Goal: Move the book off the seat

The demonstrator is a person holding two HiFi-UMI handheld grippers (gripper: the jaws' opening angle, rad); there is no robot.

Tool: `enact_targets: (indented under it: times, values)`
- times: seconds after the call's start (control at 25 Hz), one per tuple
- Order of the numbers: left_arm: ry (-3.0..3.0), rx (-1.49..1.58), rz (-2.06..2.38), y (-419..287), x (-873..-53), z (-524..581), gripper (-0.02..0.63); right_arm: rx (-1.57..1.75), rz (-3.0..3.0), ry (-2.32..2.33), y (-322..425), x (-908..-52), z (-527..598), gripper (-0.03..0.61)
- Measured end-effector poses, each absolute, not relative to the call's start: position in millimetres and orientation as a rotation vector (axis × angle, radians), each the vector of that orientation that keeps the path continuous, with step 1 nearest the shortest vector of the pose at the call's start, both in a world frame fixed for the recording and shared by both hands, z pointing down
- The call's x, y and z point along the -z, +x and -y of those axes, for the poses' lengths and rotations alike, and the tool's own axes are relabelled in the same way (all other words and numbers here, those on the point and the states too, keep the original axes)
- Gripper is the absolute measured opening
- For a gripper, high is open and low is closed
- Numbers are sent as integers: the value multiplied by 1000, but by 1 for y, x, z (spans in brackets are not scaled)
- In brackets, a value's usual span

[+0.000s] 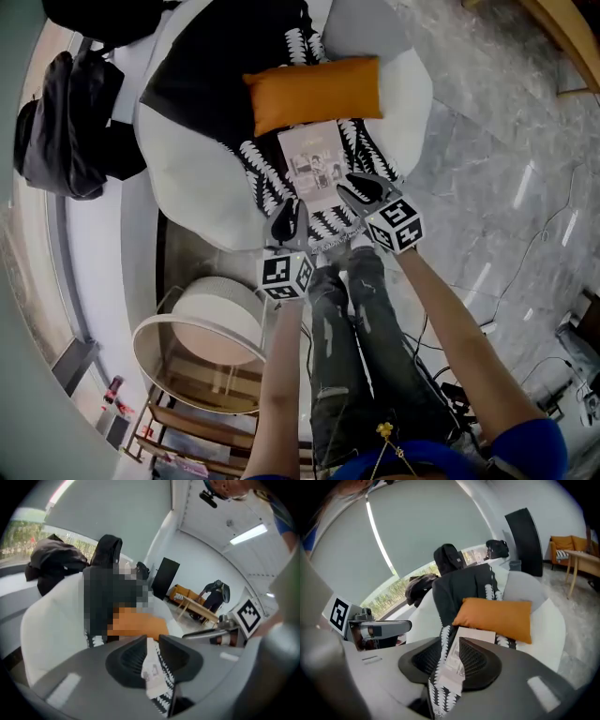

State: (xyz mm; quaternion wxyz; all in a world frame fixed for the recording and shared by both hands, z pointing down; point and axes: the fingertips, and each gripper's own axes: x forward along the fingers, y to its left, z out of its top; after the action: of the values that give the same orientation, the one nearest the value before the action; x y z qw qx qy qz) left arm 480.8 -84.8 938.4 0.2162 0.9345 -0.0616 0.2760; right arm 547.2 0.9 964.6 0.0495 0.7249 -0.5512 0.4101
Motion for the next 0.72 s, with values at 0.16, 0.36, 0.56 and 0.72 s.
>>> enact_targets:
  times: [0.16, 0.36, 0.56, 0.72]
  values:
    - [2436, -965, 161, 468, -1064, 88, 162, -1423, 1599, 2194, 551, -1077, -20, 177]
    - [2293, -1066, 125, 459, -1166, 84, 247, -1561, 1551, 2186, 552, -1172, -38, 206]
    - [2273, -1024, 89, 467, -1202, 80, 268, -1606, 1596, 2203, 549, -1210, -34, 210]
    - [2272, -1075, 47, 470, -1220, 66, 249, -1626, 1591, 2161, 542, -1222, -31, 211]
